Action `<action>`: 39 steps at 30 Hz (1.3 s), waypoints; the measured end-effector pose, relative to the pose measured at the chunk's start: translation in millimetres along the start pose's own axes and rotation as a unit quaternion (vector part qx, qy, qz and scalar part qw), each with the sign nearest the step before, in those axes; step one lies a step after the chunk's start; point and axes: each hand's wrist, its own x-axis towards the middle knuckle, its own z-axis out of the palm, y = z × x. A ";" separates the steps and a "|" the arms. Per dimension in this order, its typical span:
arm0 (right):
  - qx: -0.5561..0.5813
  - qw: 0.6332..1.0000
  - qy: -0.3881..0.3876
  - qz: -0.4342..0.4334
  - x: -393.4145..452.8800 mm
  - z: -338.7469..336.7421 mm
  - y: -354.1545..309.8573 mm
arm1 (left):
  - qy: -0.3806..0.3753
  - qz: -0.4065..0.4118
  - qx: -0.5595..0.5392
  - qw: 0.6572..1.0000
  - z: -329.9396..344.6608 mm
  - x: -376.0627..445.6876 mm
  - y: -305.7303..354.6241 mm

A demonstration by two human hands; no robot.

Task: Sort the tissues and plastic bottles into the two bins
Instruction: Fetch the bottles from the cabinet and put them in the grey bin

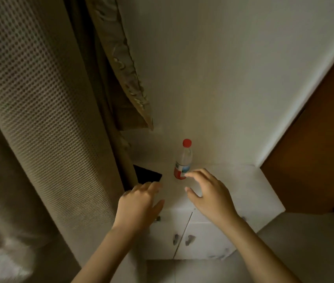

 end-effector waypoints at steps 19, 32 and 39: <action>0.000 0.995 -0.088 0.041 163.8 58.3 93.9 | -0.022 -0.102 0.014 0.994 36.3 66.3 -0.4; 0.076 0.987 -0.135 -0.039 130.6 29.4 57.5 | -0.031 -0.189 0.036 0.981 21.3 13.9 -6.6; 0.111 0.969 -0.197 -0.102 84.8 -3.4 -2.2 | 0.010 -0.236 0.017 0.972 4.5 -46.7 6.9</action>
